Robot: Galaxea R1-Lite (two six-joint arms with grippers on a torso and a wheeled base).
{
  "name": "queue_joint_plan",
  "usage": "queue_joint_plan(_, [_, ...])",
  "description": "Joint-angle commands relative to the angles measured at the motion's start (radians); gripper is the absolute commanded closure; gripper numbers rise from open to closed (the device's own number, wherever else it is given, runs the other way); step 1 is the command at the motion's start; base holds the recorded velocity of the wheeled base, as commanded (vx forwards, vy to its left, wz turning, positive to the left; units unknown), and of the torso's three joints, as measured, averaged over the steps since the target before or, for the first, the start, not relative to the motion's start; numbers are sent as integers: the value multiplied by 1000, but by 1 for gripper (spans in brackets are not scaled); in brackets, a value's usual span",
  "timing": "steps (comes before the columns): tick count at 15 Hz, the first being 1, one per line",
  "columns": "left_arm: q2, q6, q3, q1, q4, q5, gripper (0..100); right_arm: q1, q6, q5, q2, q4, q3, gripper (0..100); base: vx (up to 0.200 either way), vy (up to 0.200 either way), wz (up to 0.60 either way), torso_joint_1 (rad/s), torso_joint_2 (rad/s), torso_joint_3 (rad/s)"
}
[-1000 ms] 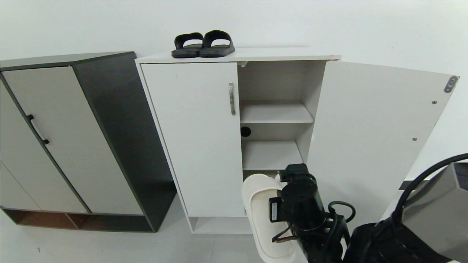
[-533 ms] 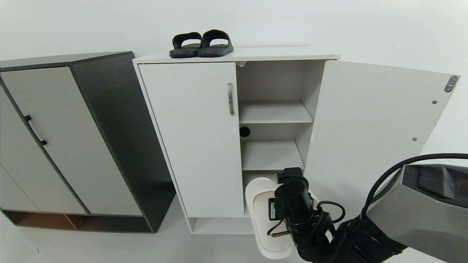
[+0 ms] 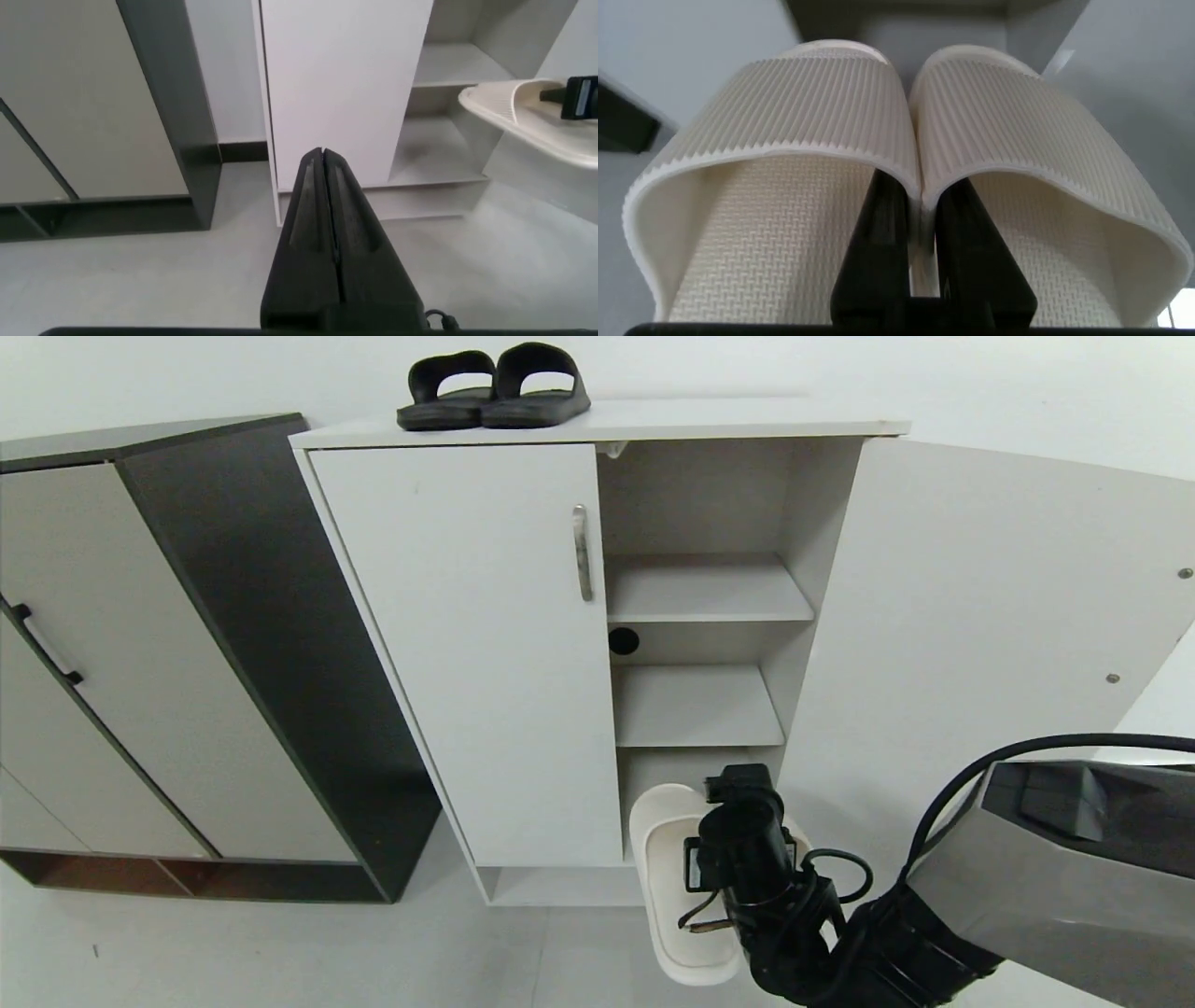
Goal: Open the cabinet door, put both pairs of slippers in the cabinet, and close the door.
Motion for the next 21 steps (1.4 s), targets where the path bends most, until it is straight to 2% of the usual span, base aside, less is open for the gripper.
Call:
queue_joint_plan(1, [2, 0, 0, 1, 0, 0, 100, 0, -42, -35, 32, -69, 4, 100, 0, 0, 0, 12, 2, -203])
queue_joint_plan(2, [2, 0, 0, 1, 0, 0, 100, 0, -66, -40, 41, -113, 16, 100, 0, 0, 0, -7, 7, -207])
queue_joint_plan(5, [2, 0, 0, 1, 0, 0, 100, -6, -236, -40, 101, -452, 81, 100, 0, 0, 0, 7, 4, -196])
queue_joint_plan(7, [2, 0, 0, 1, 0, 0, 100, -20, -296, -38, 130, -569, 85, 100, 0, 0, 0, 2, 0, -200])
queue_joint_plan(10, [2, 2, 0, 1, 0, 0, 100, -26, -298, -37, 139, -584, 81, 100, 0, 0, 0, -1, 4, -146])
queue_joint_plan(19, [2, 0, 0, 1, 0, 0, 100, -35, -316, -34, 76, -592, 84, 100, 0, 0, 0, 0, 0, 0])
queue_joint_plan(21, [2, 0, 0, 1, 0, 0, 100, -35, -316, -34, 81, -592, 82, 100, 200, 0, 0, -2, 0, -2])
